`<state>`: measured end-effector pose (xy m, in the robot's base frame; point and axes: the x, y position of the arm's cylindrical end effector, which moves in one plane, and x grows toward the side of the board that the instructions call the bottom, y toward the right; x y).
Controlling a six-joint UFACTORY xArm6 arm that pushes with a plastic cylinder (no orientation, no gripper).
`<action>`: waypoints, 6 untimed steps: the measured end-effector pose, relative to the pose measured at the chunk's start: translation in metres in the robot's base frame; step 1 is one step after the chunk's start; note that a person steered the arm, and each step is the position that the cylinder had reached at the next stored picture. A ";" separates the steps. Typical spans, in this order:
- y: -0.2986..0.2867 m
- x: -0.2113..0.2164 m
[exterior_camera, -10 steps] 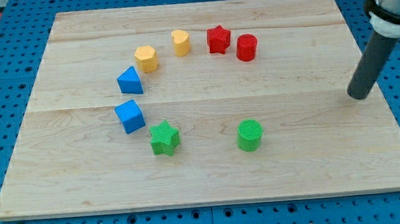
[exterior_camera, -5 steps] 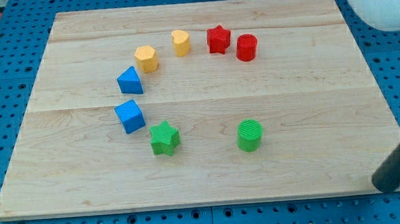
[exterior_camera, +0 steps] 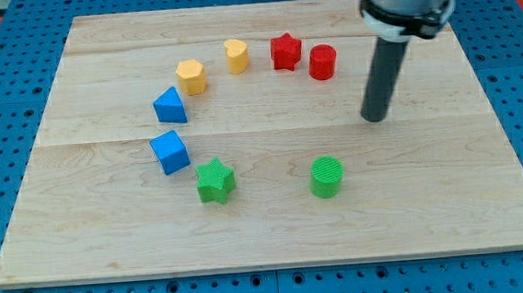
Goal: Move the red circle towards top
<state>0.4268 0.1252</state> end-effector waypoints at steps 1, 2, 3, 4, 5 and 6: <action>-0.035 -0.013; -0.066 -0.029; -0.076 -0.042; -0.075 -0.057; -0.069 -0.072; -0.055 -0.073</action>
